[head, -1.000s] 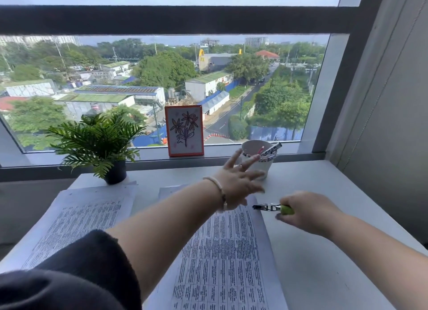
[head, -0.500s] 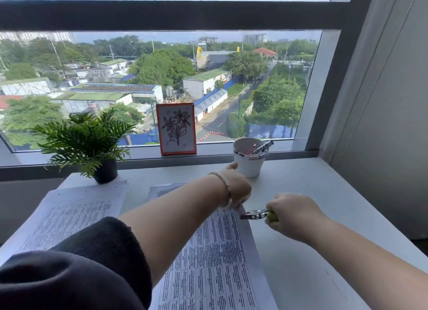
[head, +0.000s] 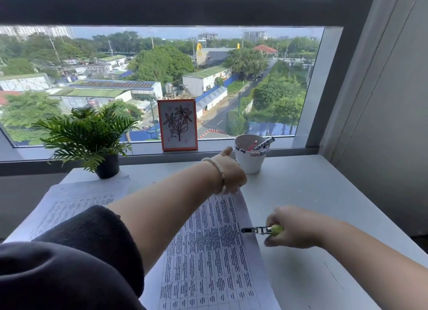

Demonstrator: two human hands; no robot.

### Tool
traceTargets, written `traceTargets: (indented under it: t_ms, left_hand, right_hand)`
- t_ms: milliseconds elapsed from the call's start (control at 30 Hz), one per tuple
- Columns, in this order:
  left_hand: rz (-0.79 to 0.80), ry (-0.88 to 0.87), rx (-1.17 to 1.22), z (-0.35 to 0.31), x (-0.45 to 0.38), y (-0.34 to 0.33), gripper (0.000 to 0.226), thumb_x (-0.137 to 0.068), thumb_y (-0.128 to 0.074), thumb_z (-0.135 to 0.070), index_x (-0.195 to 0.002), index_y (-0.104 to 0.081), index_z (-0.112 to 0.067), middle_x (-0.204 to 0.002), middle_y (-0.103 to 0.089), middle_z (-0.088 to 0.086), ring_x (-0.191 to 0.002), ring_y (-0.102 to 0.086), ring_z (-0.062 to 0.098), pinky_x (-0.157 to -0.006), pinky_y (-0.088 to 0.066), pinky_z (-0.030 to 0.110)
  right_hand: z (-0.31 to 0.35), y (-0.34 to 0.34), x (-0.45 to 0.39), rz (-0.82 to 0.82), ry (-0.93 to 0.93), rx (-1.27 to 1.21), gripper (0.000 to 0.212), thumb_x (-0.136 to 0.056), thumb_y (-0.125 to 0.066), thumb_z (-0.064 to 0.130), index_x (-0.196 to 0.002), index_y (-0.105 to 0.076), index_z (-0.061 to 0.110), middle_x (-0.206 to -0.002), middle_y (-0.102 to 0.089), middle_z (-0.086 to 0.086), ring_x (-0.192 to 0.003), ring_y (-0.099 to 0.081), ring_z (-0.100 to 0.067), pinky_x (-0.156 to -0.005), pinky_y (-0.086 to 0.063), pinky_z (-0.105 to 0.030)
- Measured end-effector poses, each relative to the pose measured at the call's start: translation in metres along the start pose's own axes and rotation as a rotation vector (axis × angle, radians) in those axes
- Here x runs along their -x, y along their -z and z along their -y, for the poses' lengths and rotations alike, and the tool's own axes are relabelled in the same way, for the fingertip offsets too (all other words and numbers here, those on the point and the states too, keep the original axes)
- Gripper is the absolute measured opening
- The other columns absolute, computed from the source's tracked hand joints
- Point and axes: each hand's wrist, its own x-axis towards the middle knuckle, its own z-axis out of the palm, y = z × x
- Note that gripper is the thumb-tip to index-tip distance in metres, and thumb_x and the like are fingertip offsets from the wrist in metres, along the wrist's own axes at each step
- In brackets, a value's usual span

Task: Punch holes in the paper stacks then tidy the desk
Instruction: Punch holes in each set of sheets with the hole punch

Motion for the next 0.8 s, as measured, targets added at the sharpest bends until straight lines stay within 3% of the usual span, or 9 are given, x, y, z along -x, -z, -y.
traceTargets:
  t_ms: [67,167,300,433,500,533,633,700,800]
  left_hand:
    - [-0.014,-0.041,-0.181,-0.010,0.003,-0.006,0.023,-0.089,-0.048,-0.014,-0.106,-0.063,-0.018,-0.092,-0.060,-0.001,-0.106,-0.048,0.017,-0.115,-0.002,0.052]
    - [0.055,-0.091,-0.251,-0.034,0.003,-0.009,0.032,-0.092,-0.048,-0.013,-0.122,-0.057,-0.019,-0.122,-0.060,0.006,-0.128,-0.043,0.026,-0.116,0.001,0.054]
    - [0.117,-0.124,-0.268,-0.053,0.005,-0.017,0.032,-0.096,-0.040,-0.013,-0.122,-0.058,-0.013,-0.129,-0.058,0.009,-0.131,-0.042,0.025,-0.118,-0.001,0.049]
    - [0.045,-0.108,-0.253,-0.043,0.011,-0.014,0.032,-0.095,-0.040,-0.009,-0.119,-0.061,-0.011,-0.130,-0.058,0.010,-0.128,-0.045,0.027,-0.117,-0.013,0.040]
    - [-0.018,-0.103,-0.264,-0.032,0.010,-0.014,0.025,-0.092,-0.046,-0.011,-0.107,-0.066,-0.015,-0.118,-0.064,0.006,-0.118,-0.051,0.027,-0.105,-0.028,0.033]
    - [-0.053,-0.106,-0.289,-0.026,0.010,-0.014,0.019,-0.091,-0.050,-0.012,-0.101,-0.066,-0.016,-0.109,-0.067,0.002,-0.112,-0.054,0.027,-0.091,-0.034,0.028]
    - [-0.105,-0.086,-0.294,-0.011,0.008,-0.010,0.017,-0.090,-0.054,-0.013,-0.101,-0.066,-0.020,-0.102,-0.066,-0.003,-0.108,-0.052,0.025,-0.054,-0.020,0.022]
    - [-0.072,-0.057,-0.264,-0.005,0.007,-0.005,0.020,-0.092,-0.053,-0.012,-0.105,-0.065,-0.021,-0.104,-0.065,-0.002,-0.109,-0.051,0.024,-0.057,-0.022,0.022]
    - [-0.046,-0.034,-0.213,0.001,0.004,-0.002,0.016,-0.092,-0.052,-0.014,-0.101,-0.063,-0.020,-0.091,-0.062,0.000,-0.100,-0.053,0.027,-0.078,-0.035,0.029]
  right_hand:
    - [0.001,0.002,0.002,-0.014,-0.006,0.036,0.030,-0.082,-0.065,0.050,-0.100,-0.065,0.026,-0.091,-0.054,0.005,-0.086,-0.052,-0.018,-0.072,-0.042,-0.027]
    - [0.003,0.002,0.004,-0.018,-0.008,0.062,0.031,-0.084,-0.063,0.050,-0.104,-0.063,0.027,-0.090,-0.053,0.006,-0.086,-0.051,-0.018,-0.072,-0.042,-0.027]
    - [0.004,-0.001,0.010,-0.003,-0.021,0.068,0.032,-0.085,-0.062,0.050,-0.108,-0.062,0.028,-0.090,-0.049,0.008,-0.085,-0.047,-0.017,-0.069,-0.037,-0.026]
    - [-0.001,-0.003,0.015,0.077,-0.060,-0.009,0.027,-0.082,-0.065,0.048,-0.101,-0.060,0.029,-0.092,-0.053,0.008,-0.085,-0.051,-0.017,-0.062,-0.039,-0.025]
    - [-0.012,-0.005,0.018,0.116,-0.075,-0.186,0.029,-0.077,-0.067,0.045,-0.094,-0.061,0.023,-0.089,-0.059,0.004,-0.081,-0.057,-0.016,-0.063,-0.040,-0.026]
    - [-0.017,-0.005,0.020,0.120,-0.072,-0.375,0.033,-0.072,-0.069,0.044,-0.092,-0.063,0.018,-0.086,-0.061,0.001,-0.076,-0.058,-0.014,-0.064,-0.041,-0.025]
    - [-0.026,-0.004,0.026,0.174,-0.006,-1.077,0.056,-0.057,-0.077,0.035,-0.101,-0.067,0.003,-0.102,-0.067,-0.018,-0.083,-0.066,-0.019,-0.075,-0.050,-0.029]
    - [-0.019,-0.003,0.026,0.300,0.048,-1.214,0.060,-0.061,-0.078,0.026,-0.110,-0.064,-0.005,-0.112,-0.067,-0.018,-0.088,-0.067,-0.027,-0.076,-0.053,-0.033]
    - [0.005,-0.004,0.021,0.440,0.053,-1.084,0.051,-0.071,-0.071,0.018,-0.115,-0.059,-0.006,-0.097,-0.069,-0.013,-0.083,-0.067,-0.029,-0.069,-0.054,-0.031]
